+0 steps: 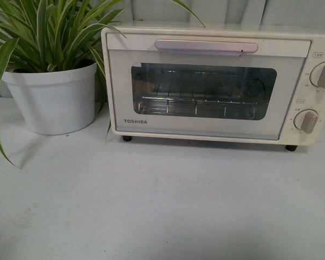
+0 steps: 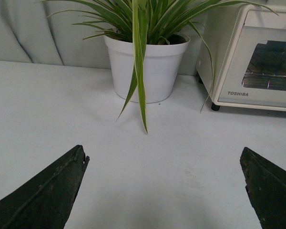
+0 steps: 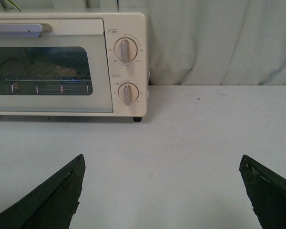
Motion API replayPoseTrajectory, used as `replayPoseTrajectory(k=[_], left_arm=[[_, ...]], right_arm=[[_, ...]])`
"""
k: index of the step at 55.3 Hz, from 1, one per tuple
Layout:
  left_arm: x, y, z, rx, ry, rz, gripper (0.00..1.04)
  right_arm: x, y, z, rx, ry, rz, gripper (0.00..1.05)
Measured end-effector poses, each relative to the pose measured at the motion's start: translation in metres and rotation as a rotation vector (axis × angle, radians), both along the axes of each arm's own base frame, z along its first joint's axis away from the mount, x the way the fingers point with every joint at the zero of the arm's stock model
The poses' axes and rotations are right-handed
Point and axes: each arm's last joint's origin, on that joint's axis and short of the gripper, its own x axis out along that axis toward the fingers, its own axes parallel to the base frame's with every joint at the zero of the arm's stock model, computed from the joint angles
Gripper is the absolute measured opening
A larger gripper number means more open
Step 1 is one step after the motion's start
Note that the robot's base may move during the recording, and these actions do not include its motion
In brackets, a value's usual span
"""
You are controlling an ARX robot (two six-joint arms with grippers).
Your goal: Open oven
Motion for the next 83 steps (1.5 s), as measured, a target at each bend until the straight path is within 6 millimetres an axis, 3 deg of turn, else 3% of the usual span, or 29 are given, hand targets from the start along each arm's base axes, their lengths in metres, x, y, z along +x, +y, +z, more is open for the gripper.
replayPoseTrajectory(k=[58, 64, 73, 83], left_arm=[[0.0, 0.0, 0.0, 0.0, 0.0, 0.0, 0.98], [0.004, -0.002, -0.005, -0.132, 0.103, 0.124, 0.98], [0.018, -0.011, 0.006, -0.373, 0.155, 0.064, 0.98], [0.055, -0.049, 0.021, -0.658, 0.314, -0.094, 0.98]], right_arm=[[0.0, 0.0, 0.0, 0.0, 0.0, 0.0, 0.95], [0.0, 0.0, 0.0, 0.0, 0.0, 0.0, 0.95], [0.0, 0.0, 0.0, 0.0, 0.0, 0.0, 0.95], [0.0, 0.0, 0.0, 0.0, 0.0, 0.0, 0.95]])
